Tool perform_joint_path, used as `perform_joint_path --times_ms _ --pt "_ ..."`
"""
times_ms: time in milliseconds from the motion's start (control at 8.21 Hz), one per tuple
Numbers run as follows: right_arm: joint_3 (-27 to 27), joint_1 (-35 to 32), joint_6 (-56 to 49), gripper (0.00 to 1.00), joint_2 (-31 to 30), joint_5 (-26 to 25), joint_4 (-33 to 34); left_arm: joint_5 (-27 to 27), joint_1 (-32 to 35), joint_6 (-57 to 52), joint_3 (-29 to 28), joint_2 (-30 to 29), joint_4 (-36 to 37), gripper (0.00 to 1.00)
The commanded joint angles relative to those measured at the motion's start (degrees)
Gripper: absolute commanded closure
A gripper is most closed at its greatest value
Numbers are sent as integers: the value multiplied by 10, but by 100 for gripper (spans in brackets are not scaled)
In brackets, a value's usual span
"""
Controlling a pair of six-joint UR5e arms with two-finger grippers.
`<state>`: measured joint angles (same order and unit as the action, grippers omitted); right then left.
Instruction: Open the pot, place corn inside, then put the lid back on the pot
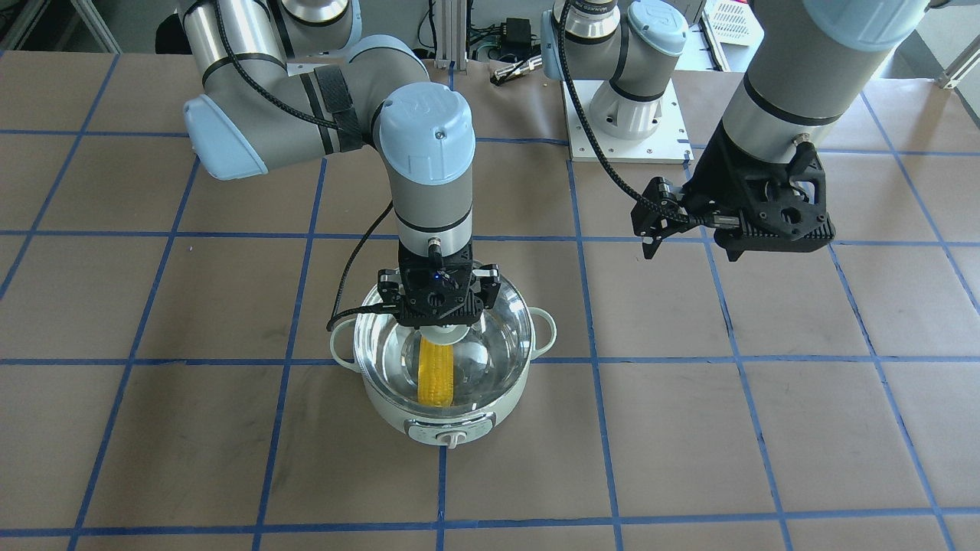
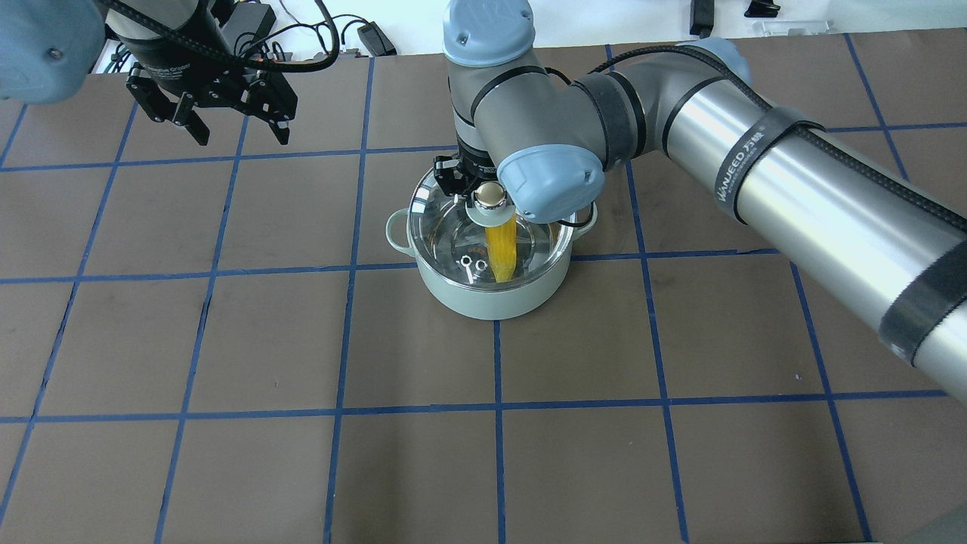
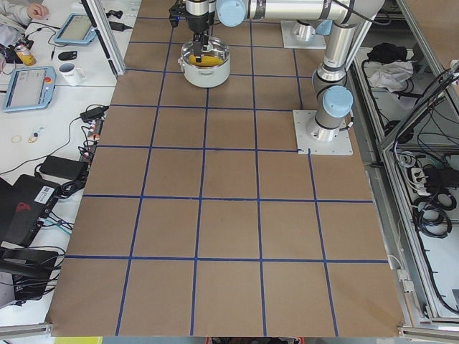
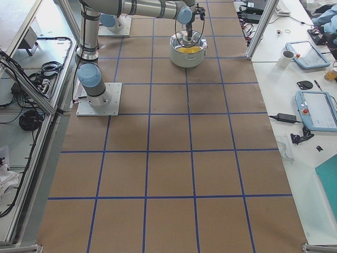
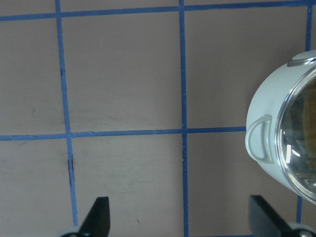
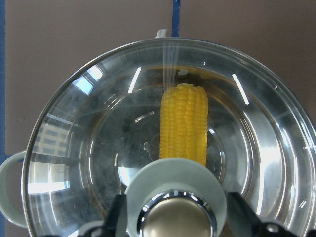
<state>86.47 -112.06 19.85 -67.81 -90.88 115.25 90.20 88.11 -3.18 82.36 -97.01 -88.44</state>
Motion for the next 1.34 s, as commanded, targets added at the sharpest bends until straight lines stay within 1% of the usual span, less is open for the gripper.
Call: perform_joint_path --times_ms 0,122,244,487,609,731,1218 --pt "-3 9 -7 0 -34 0 -5 -22 4 -1 3 16 -1 0" --pt "-2 17 -8 0 -69 -1 -28 -21 5 0 5 18 -1 0" --pt "-2 38 -16 0 -109 -1 -81 -21 5 -1 6 20 -1 0" --pt "-2 114 -101 0 -210 1 -217 -21 5 -2 7 20 -2 0" --pt "-2 155 -131 0 -242 5 -256 -21 5 -2 8 19 -2 0" --pt "0 171 -139 0 -249 5 -269 -21 6 -2 8 19 -2 0" --pt "2 171 -140 0 -250 7 -274 -20 6 -2 8 17 -2 0"
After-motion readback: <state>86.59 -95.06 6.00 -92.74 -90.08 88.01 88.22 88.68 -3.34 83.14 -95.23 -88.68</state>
